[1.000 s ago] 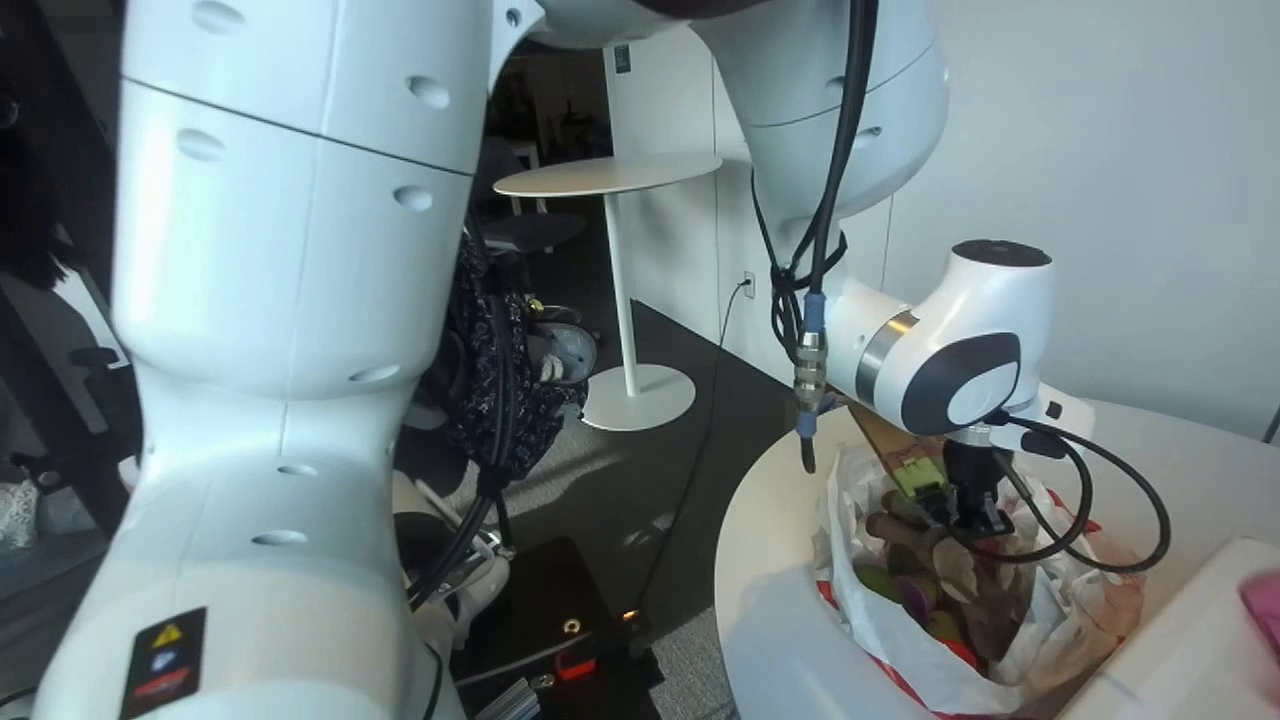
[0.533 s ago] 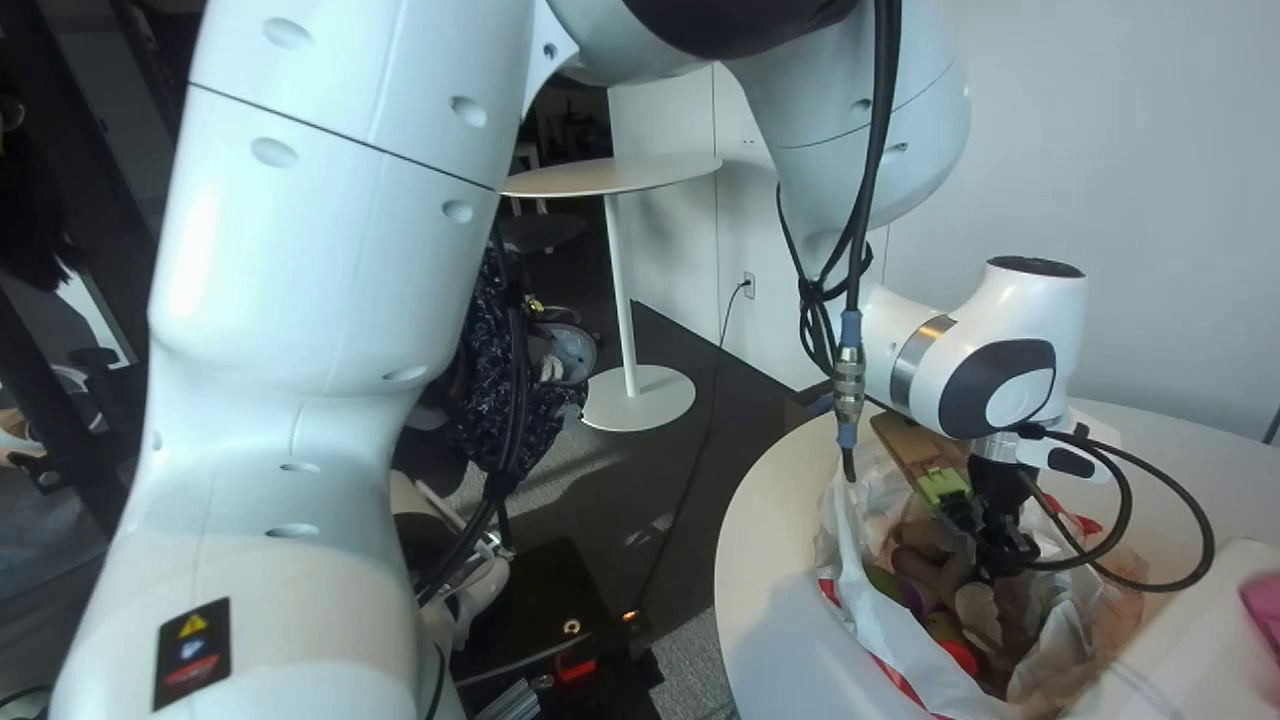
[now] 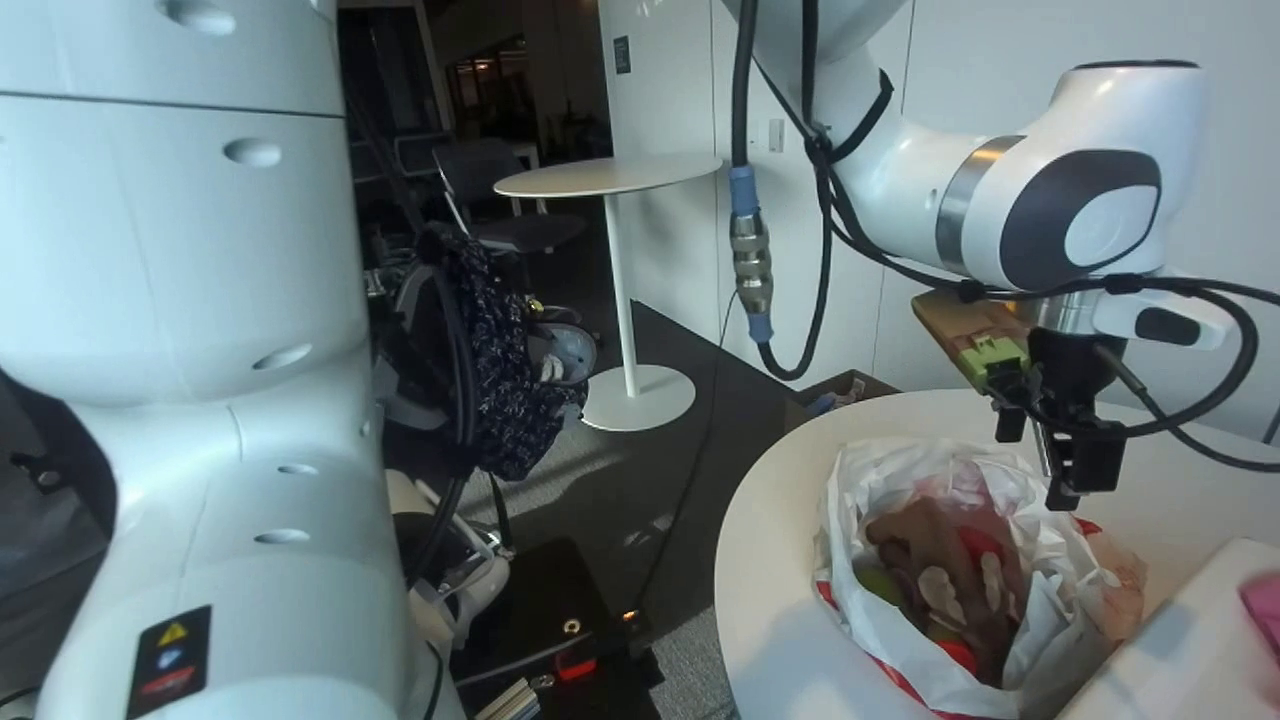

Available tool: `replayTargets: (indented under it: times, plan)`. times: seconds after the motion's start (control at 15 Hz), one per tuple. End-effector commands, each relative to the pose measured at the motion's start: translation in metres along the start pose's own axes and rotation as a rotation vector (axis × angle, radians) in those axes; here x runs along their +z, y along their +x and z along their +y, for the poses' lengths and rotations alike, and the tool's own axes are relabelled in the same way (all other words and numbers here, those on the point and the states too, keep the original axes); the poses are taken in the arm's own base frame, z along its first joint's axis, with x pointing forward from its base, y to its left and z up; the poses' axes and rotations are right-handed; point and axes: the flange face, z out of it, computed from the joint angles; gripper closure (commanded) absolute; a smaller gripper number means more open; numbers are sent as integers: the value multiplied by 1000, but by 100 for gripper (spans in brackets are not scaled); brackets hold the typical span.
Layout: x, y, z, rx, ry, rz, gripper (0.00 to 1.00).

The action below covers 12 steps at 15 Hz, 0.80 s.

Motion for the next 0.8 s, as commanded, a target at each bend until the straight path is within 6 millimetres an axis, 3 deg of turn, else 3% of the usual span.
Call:
replayTargets:
  times: [0.0, 0.13, 0.33, 0.4, 0.53, 0.73]
  plan:
    - [-41, 22, 37, 120, -40, 150, 0]
    - [-52, 47, 60, 189, -85, 223, 0]
    - [-50, 73, 84, 280, -154, 293, 0]
    - [-51, 57, 83, 232, -141, 245, 0]
    - [-46, 60, 90, 243, -152, 241, 0]
    - [-44, 58, 84, 234, -151, 238, 0]
